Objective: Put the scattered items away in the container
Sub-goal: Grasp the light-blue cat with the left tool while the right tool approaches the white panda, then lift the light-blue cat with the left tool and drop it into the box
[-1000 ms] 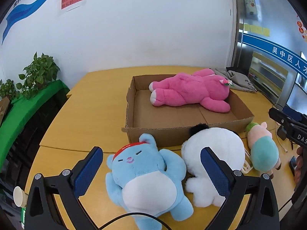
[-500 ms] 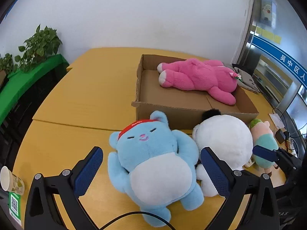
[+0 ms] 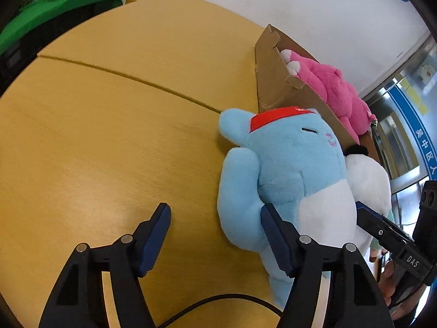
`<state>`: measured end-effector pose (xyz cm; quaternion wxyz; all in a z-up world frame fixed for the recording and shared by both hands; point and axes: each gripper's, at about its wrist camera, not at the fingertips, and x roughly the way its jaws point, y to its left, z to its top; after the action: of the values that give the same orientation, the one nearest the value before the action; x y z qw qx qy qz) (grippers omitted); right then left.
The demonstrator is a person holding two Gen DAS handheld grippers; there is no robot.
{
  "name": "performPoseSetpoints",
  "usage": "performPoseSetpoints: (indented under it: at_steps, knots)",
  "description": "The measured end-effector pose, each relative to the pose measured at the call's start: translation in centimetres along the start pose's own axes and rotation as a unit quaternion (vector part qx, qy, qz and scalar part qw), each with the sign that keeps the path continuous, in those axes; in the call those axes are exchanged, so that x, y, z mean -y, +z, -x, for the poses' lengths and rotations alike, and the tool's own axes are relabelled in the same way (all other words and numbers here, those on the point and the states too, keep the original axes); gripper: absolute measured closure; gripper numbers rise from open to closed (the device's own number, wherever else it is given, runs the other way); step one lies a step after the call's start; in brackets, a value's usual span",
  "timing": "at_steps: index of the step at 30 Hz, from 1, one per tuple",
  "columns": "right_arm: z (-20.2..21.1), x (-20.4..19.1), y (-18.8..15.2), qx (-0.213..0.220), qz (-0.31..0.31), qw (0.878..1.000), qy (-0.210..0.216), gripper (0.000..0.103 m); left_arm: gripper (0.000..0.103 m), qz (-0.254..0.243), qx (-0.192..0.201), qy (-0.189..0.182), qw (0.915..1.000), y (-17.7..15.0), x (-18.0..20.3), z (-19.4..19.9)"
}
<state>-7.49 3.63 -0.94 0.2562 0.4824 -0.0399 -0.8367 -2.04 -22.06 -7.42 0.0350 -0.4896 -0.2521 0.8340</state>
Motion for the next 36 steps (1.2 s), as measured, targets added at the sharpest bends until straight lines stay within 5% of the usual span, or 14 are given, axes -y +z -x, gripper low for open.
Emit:
performPoseSetpoints:
  at_steps: [4,6,7,14,23,32,36]
  knots:
    - [-0.2,0.4,0.7,0.007,-0.023,1.0,-0.007,0.054,0.039,0.005,-0.013,-0.031,0.9994,0.7,-0.4,-1.3]
    - [-0.4,0.4,0.8,0.005,-0.023,1.0,-0.012,0.058,0.075,-0.001,-0.022,-0.045,0.9987,0.8,0.0,-1.9]
    - [-0.5,0.4,0.8,0.004,-0.023,1.0,-0.014,0.058,0.078,-0.005,-0.028,-0.051,0.9983,0.8,0.2,-2.1]
    - [-1.1,0.2,1.1,-0.009,-0.014,0.999,-0.028,0.058,0.082,-0.032,-0.037,-0.03,0.9984,0.7,-0.2,-1.1]
    - [-3.3,-2.6,1.4,-0.037,0.019,0.998,-0.038,0.058,0.082,-0.097,-0.037,0.044,0.9936,0.5,-0.9,0.0]
    - [-2.3,-2.6,4.1,-0.005,0.017,0.999,-0.046,0.058,0.082,-0.089,-0.039,0.034,0.9946,1.1,-1.5,-0.4]
    - [-5.3,-4.0,4.4,-0.05,0.055,0.997,-0.037,0.058,0.081,-0.085,-0.041,0.03,0.9951,1.2,-1.5,-0.5]
